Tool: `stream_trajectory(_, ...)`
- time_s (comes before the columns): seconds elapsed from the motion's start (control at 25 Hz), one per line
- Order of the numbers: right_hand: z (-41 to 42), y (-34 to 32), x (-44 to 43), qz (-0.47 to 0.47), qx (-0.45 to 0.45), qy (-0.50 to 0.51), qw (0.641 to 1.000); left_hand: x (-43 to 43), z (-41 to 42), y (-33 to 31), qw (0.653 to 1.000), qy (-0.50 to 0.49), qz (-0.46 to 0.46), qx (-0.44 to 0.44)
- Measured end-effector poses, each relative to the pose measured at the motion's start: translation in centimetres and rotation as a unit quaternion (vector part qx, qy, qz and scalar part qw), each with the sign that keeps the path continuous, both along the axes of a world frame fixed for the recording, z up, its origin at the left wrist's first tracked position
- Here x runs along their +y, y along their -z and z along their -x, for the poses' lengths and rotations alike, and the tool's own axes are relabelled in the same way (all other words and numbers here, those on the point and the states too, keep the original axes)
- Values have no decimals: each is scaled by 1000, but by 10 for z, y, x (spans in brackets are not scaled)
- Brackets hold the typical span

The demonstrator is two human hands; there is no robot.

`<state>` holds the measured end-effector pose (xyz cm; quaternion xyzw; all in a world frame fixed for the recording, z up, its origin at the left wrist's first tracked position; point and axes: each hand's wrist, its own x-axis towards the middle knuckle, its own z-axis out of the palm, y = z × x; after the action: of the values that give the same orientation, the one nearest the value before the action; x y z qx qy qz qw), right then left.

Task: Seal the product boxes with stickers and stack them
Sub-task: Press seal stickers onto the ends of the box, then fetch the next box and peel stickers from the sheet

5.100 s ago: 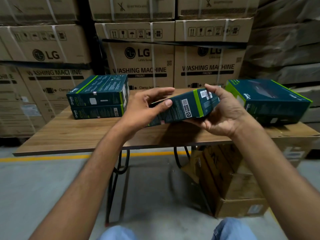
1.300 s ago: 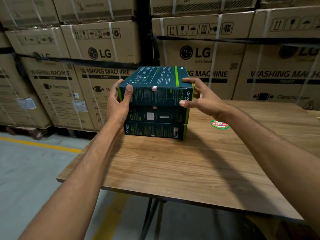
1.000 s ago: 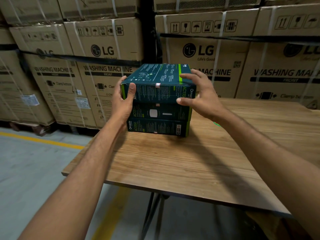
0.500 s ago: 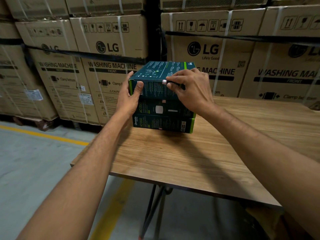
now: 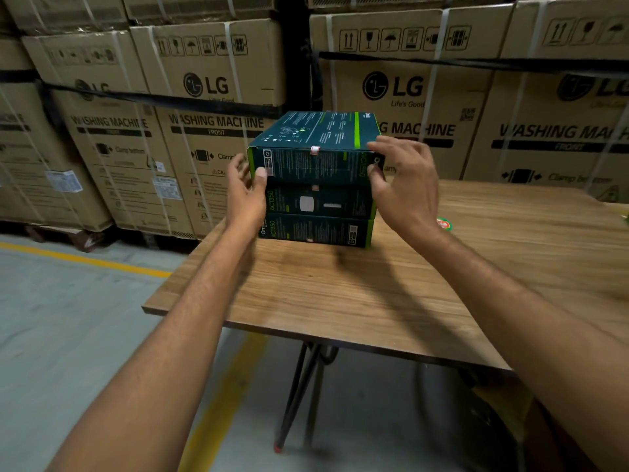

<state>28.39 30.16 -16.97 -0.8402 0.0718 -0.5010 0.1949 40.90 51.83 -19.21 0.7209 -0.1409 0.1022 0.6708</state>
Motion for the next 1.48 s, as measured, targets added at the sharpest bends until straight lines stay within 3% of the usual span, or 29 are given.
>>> stream_trajectory(0.16, 44, 24, 9, -96, 7, -29, 995, 3, 53, 16, 985, -78, 143, 62)
stream_trajectory(0.32, 99, 43, 14, -223, 57, -76, 970, 0, 125, 30, 972, -53, 198, 114)
stream_trajectory(0.52, 167, 64, 9, -327, 46, -112, 937, -26, 219, 37, 962, 3, 240, 131)
stream_trajectory(0.84, 268, 78, -10, -341, 77, -105, 931, -86, 311, 55, 959, 115, 205, 157)
stream_trajectory(1.48, 401, 56, -148, -318, -26, 48, 947, -254, 395, 28, 943, 285, 117, 127)
